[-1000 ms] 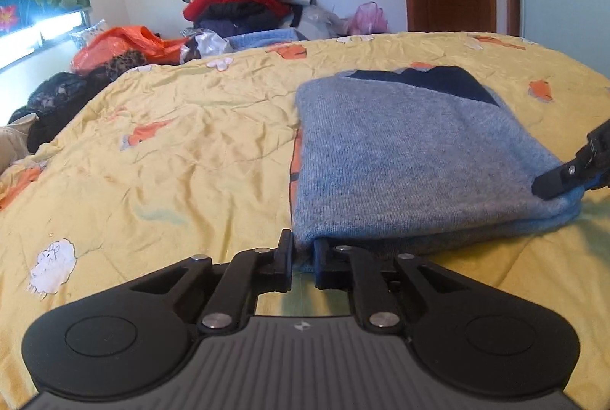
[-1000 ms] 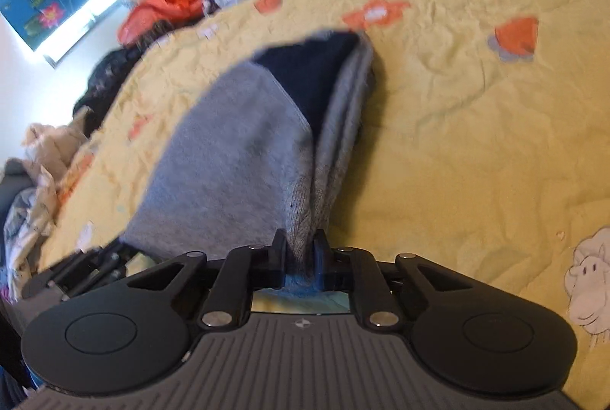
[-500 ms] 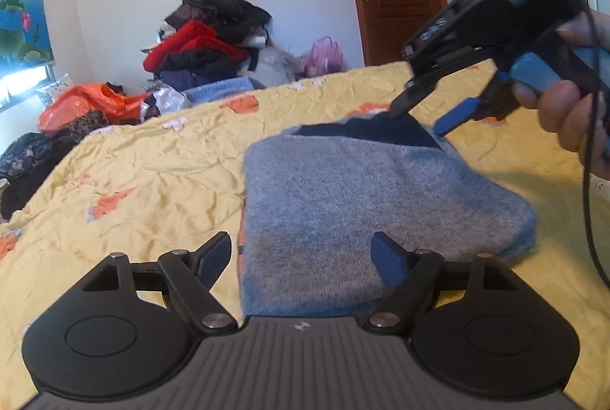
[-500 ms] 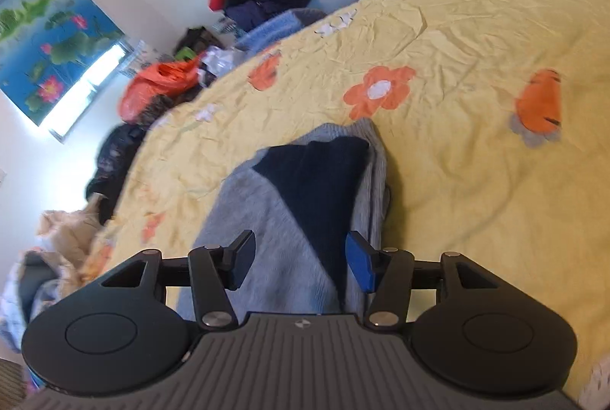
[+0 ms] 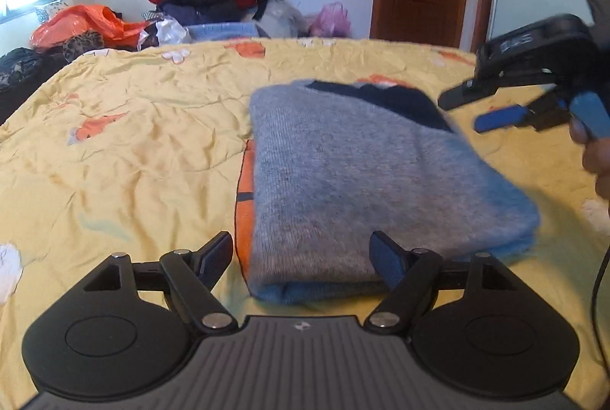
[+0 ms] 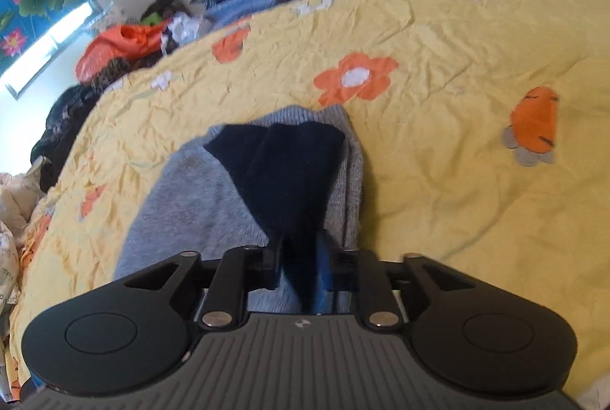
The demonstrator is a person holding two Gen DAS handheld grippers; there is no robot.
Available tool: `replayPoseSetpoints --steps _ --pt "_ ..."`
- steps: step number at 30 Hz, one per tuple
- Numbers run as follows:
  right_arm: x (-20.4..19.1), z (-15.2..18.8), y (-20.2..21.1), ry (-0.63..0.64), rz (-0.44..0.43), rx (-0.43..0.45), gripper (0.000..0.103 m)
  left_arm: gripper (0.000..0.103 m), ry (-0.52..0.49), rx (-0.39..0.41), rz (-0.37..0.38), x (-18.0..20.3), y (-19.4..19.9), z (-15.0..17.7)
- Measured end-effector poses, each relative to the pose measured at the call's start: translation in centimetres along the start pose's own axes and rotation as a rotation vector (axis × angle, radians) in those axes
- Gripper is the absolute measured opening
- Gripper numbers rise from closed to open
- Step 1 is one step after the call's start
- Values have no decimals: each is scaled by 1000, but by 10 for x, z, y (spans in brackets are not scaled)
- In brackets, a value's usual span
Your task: Fold small clothes
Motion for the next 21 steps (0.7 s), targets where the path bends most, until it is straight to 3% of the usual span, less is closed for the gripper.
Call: replayPoseSetpoints --steps 1,3,5,11,13,21 --pt "-2 8 17 5 -39 33 79 81 25 5 13 2 6 3" --pt "-4 28 41 43 -63 78 88 81 57 -7 14 8 9 10" --pt "2 52 51 86 -13 77 87 81 71 -32 -6 14 6 17" --pt "23 119 46 161 97 21 90 102 33 -49 -54 28 2 25" --pt "20 129 44 232 129 63 103 103 8 -56 -100 29 -1 27" --pt "15 138 40 326 191 104 103 103 33 -48 -120 23 0 28"
Point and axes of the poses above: each gripper's, at about its wrist camera, not at the fingertips, and y roughly against the way its jaws point, x to its right, z to its underside, the point moved 8 cm from there along -y, roughly the way its jaws point, and after that the axes turned 10 degrees about -y, right-handed, at the moved point
